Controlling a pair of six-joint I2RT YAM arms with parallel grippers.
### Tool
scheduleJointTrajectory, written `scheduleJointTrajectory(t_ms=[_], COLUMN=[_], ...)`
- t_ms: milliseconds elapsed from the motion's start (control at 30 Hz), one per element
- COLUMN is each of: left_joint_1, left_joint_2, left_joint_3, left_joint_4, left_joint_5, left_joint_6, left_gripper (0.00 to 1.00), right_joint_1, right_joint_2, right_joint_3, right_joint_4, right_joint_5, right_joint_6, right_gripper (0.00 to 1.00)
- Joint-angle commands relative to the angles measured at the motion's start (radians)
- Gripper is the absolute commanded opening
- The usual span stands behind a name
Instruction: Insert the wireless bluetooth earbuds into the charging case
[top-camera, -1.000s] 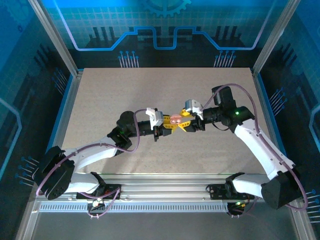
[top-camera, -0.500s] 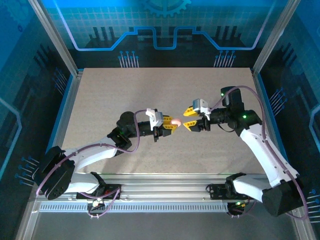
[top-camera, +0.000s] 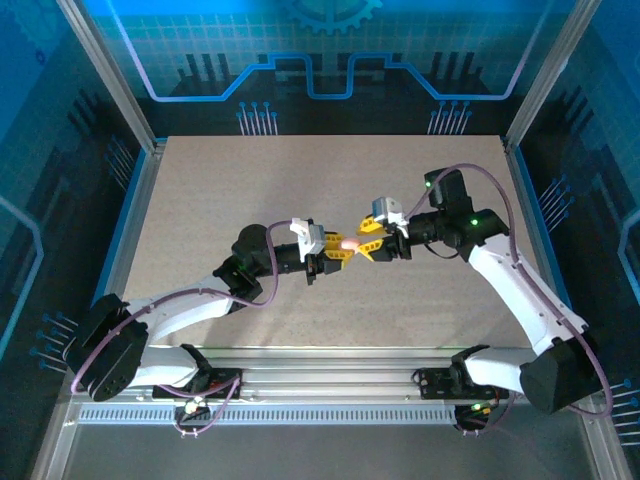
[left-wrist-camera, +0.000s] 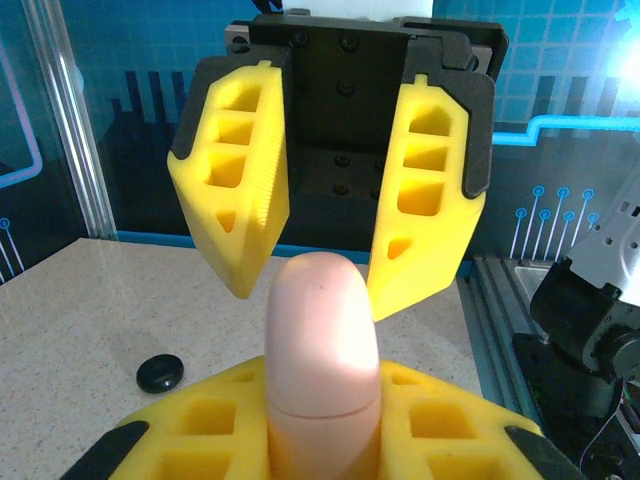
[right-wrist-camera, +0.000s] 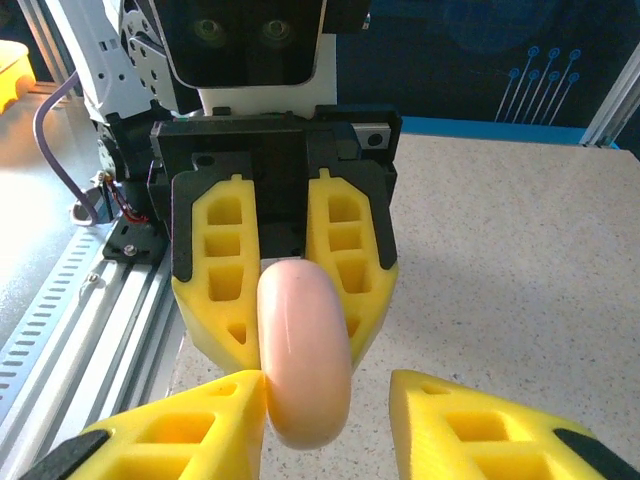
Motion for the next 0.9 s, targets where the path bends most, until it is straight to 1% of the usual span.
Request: scheduleJointTrajectory(t_ms=[0, 100, 233, 367, 400, 433, 533, 567, 633, 700, 800, 867], left_joint_1=[-0.005, -0.005, -0.005, -0.005, -0.004, -0.005, -0.005, -0.005, -0.005, -0.004, -0.005, -0.003], left_joint_2=[-0.027, -0.027, -0.027, -0.029, -0.029, -0.029, -0.035, -0.04, -0.049, -0.06, -0.075, -0.086], left_joint_3=[-0.015, -0.013, -0.015, -0.018, -0.018, -0.018, -0.025, -0.027, -0.033, -0.042, -0.053, -0.045], left_joint_4=[0.03, 0.032, 0.031, 0.027, 0.025, 0.021, 0.009, -0.001, -0.021, -0.038, -0.074, -0.131], left_joint_5=[0.012, 0.012, 0.009, 0.005, 0.002, 0.0, -0.021, -0.03, -0.046, -0.075, -0.158, -0.223], left_joint_6=[0.011, 0.011, 0.012, 0.013, 0.015, 0.017, 0.029, 0.034, 0.047, 0.055, 0.054, 0.044], left_gripper=[0.19, 0.19, 0.19, 0.2, 0.22, 0.26, 0.53, 0.59, 0.65, 0.69, 0.72, 0.73], right_joint_1=[0.022, 0.028, 0.027, 0.027, 0.028, 0.026, 0.014, 0.006, -0.01, -0.029, -0.056, -0.07], right_joint_2=[0.018, 0.031, 0.035, 0.033, 0.032, 0.032, 0.033, 0.034, 0.041, 0.058, 0.106, 0.146], right_joint_3=[0.036, 0.044, 0.046, 0.043, 0.04, 0.038, 0.037, 0.034, 0.029, 0.026, 0.035, 0.047], right_joint_4=[-0.032, -0.045, -0.048, -0.054, -0.053, -0.053, -0.059, -0.058, -0.057, -0.059, -0.072, -0.076], right_joint_5=[-0.034, -0.042, -0.037, -0.029, -0.023, -0.013, -0.005, -0.002, 0.015, 0.033, 0.099, 0.161], right_joint_6=[-0.031, -0.042, -0.051, -0.054, -0.054, -0.054, -0.052, -0.05, -0.043, -0.03, 0.01, 0.059], right_gripper=[0.36, 0.35, 0.27, 0.25, 0.24, 0.23, 0.2, 0.2, 0.19, 0.19, 0.19, 0.19])
